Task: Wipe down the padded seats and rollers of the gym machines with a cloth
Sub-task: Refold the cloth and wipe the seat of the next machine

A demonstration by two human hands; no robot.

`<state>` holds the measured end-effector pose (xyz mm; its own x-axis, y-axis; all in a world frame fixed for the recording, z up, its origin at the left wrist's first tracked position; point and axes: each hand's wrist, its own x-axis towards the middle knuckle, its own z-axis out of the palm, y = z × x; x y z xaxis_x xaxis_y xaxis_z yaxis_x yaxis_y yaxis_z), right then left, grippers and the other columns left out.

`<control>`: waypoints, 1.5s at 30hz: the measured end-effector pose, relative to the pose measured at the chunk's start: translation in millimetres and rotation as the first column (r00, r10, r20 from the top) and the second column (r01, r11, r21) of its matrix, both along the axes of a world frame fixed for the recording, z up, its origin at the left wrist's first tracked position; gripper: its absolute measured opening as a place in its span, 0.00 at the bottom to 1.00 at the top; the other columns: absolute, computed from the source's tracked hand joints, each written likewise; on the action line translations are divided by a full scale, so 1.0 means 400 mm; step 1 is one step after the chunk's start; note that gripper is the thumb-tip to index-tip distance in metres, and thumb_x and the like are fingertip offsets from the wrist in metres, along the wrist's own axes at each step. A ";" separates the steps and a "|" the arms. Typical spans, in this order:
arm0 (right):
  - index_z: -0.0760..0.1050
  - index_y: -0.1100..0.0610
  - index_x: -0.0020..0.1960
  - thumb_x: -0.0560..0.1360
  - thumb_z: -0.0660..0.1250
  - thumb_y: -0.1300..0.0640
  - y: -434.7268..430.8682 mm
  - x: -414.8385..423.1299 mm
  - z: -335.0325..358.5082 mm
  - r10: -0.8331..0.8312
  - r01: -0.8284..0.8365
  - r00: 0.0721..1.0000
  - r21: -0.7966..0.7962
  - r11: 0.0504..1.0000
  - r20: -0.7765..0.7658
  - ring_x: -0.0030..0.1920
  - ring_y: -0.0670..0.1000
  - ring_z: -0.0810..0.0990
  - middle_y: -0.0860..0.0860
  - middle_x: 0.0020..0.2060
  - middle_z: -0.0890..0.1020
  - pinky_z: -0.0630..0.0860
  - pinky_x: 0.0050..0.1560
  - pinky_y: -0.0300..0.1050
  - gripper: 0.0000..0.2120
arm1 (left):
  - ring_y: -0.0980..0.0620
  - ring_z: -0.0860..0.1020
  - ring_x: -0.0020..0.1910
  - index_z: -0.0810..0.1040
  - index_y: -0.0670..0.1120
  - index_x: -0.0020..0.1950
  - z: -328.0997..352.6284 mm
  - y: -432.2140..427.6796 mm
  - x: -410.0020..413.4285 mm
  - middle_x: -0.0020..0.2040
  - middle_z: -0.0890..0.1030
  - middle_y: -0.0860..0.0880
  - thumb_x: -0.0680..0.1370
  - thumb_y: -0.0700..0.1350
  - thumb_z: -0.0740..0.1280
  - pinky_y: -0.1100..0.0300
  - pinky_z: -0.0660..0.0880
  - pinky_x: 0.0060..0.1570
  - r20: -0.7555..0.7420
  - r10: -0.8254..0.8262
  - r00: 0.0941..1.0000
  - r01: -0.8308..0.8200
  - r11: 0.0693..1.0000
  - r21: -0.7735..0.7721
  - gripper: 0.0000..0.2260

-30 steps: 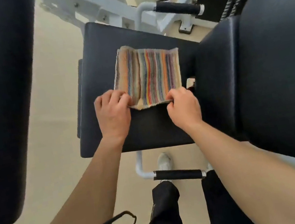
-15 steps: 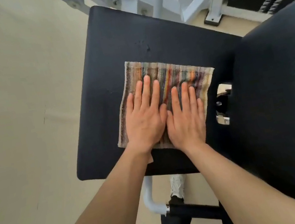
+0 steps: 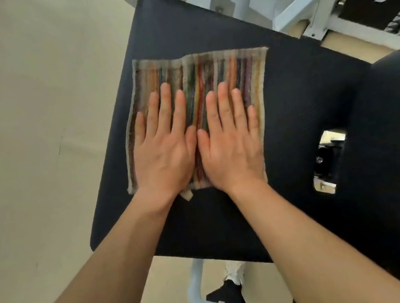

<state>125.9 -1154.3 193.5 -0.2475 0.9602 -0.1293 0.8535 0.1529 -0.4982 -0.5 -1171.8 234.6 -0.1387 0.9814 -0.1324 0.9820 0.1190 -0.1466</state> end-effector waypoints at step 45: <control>0.42 0.60 0.82 0.84 0.44 0.43 -0.424 0.137 -0.038 -0.281 0.327 0.938 -0.255 0.910 0.202 0.82 0.61 0.42 0.60 0.82 0.42 0.48 0.80 0.61 0.33 | 0.47 0.45 0.82 0.48 0.49 0.83 -0.040 -0.293 0.140 0.83 0.47 0.47 0.86 0.55 0.48 0.46 0.46 0.79 0.105 -0.382 0.918 0.395 0.906 -0.155 0.26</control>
<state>180.7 -1323.7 178.2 0.0967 0.9038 -0.4169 0.9069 -0.2526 -0.3373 55.4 -1288.9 218.6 0.2651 0.9174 -0.2967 0.9538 -0.2947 -0.0591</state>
